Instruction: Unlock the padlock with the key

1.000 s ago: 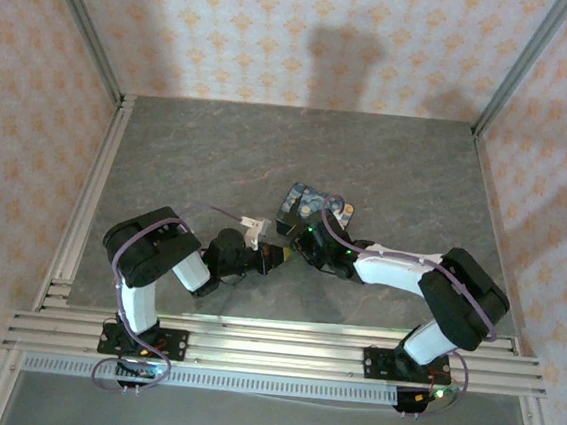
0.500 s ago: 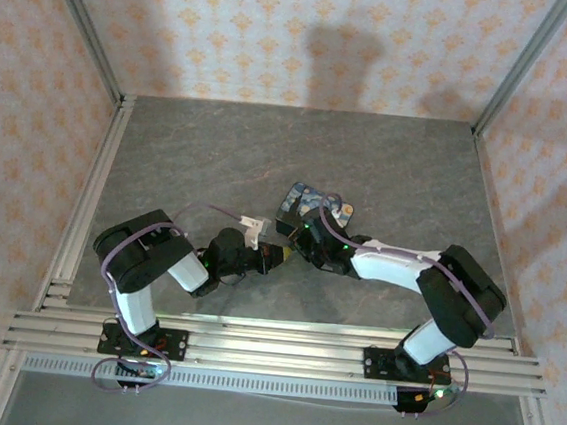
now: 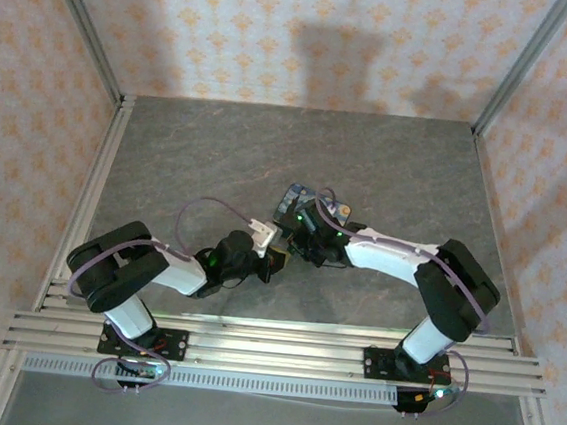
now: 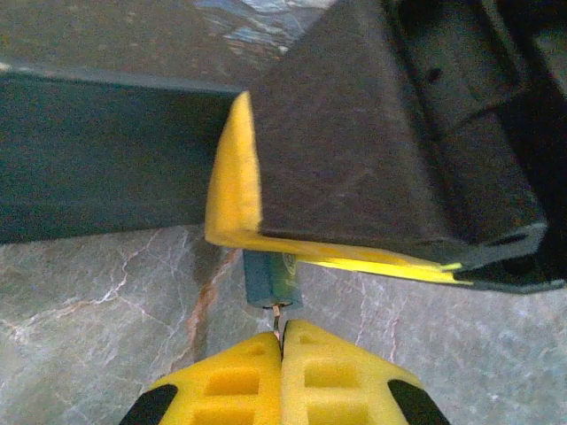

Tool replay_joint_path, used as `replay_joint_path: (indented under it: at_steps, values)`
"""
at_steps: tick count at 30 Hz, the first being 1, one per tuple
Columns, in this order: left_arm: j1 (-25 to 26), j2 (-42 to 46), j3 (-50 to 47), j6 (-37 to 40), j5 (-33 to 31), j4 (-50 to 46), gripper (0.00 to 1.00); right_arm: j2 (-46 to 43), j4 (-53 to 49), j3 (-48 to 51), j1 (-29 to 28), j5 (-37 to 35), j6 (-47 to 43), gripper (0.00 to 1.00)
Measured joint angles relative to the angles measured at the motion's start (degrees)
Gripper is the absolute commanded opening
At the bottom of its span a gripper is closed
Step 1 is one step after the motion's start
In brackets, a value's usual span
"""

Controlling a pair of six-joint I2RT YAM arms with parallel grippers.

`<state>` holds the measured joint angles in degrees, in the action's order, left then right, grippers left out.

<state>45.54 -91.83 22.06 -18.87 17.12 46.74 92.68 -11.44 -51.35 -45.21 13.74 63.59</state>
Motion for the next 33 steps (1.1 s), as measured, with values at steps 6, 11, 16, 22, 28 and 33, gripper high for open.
replay_joint_path:
  at_steps: [6,11,16,22,28,33]
  values:
    - [4.83,2.95,2.14,12.70,-8.28,-8.59,0.00,1.18,-4.90,-2.73,0.66,2.62,-1.73,0.00]
    - [9.66,4.15,4.33,20.57,-17.70,-14.29,0.00,3.08,-11.89,-7.30,1.40,4.74,-5.03,0.00]
    - [10.29,4.15,4.85,22.34,-19.15,-15.47,0.00,3.58,-13.75,-8.55,1.55,5.18,-6.49,0.20]
    - [8.20,3.39,4.07,19.02,-15.61,-13.60,0.00,3.58,-13.97,-8.55,1.49,6.49,-6.91,0.44]
    - [6.93,1.99,3.30,14.91,-12.37,-8.94,0.00,3.02,-13.86,-8.33,1.55,6.56,-6.69,0.49]
    - [6.40,1.40,3.21,12.17,-11.32,-6.51,0.00,0.66,-13.86,-6.82,1.55,5.55,-6.64,0.52]
